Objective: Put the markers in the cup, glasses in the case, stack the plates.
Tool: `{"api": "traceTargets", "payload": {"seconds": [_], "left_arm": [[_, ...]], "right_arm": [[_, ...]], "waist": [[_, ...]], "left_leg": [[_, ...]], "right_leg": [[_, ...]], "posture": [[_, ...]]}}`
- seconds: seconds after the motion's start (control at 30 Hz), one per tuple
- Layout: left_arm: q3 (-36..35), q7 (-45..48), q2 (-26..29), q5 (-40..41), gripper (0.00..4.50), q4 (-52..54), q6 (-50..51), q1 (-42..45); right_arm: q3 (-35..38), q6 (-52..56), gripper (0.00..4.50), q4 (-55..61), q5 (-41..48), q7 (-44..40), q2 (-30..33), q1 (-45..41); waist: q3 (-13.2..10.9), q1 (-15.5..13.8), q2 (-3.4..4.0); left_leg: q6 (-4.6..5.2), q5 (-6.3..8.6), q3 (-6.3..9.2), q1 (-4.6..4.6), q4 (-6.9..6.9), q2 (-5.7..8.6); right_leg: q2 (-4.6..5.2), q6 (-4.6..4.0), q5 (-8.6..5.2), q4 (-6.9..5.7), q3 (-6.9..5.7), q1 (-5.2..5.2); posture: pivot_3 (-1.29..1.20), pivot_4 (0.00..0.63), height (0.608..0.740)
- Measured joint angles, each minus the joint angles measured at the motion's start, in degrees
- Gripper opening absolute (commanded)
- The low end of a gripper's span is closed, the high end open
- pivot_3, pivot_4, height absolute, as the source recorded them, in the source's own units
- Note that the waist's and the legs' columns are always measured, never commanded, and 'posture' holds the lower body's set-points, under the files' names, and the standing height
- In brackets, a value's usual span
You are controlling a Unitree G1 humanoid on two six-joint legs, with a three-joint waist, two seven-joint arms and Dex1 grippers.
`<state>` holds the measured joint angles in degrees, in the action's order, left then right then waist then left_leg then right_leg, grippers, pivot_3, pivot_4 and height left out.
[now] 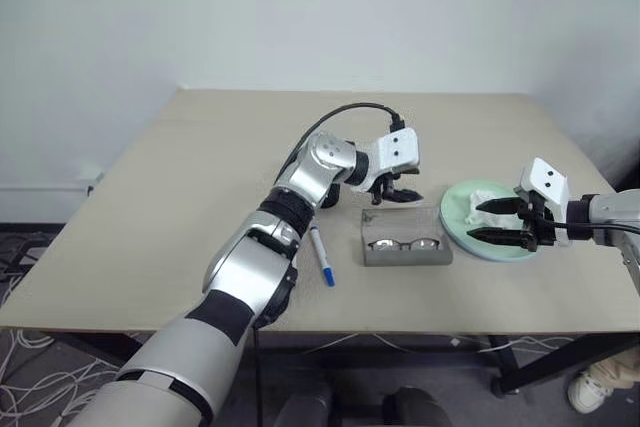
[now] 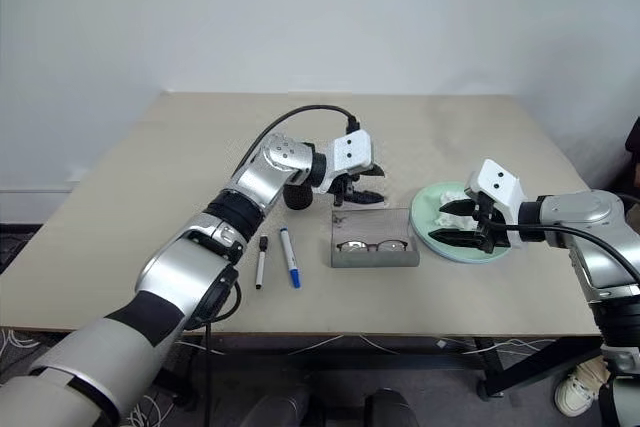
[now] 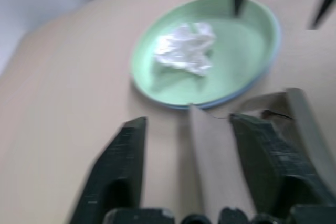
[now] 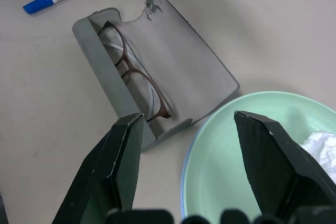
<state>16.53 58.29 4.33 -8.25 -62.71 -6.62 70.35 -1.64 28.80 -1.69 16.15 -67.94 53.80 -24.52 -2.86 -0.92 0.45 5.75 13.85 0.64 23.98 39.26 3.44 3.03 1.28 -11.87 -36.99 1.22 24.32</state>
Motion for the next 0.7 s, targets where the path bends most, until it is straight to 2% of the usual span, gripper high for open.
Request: {"api": "traceTargets", "payload": {"seconds": [0.13,0.47,0.7], "left_arm": [[0.1,-5.5,-0.9,-2.0,0.02,-5.5,-2.1,0.0],[1.5,-16.4,-1.7,-7.7,0.02,-12.1,-3.8,0.0],[3.3,-13.5,-1.9,-11.1,0.02,-12.6,-4.2,-0.9]], "right_arm": [[0.0,0.0,2.99,0.0,0.0,0.4,-0.1,-0.2],[0.0,0.2,2.99,0.1,0.1,1.4,-0.4,-0.1],[0.0,0.7,2.99,0.8,0.2,2.0,-0.6,0.0]], "waist": [[0.0,0.0,-0.01],[0.0,-0.1,-0.02],[0.0,-0.1,-0.01]], "left_leg": [[0.0,0.0,0.0,0.01,0.03,0.01],[0.0,0.0,0.0,0.03,0.04,0.02],[0.0,0.0,0.0,0.04,0.04,0.02]], "right_leg": [[-0.01,0.03,0.02,-0.01,0.0,0.0],[0.0,0.05,0.03,-0.01,0.0,0.0],[0.01,0.05,0.04,-0.01,0.01,0.01]], "posture": [[0.0,0.0,0.731],[0.0,0.0,0.731],[0.0,0.0,0.731]]}}
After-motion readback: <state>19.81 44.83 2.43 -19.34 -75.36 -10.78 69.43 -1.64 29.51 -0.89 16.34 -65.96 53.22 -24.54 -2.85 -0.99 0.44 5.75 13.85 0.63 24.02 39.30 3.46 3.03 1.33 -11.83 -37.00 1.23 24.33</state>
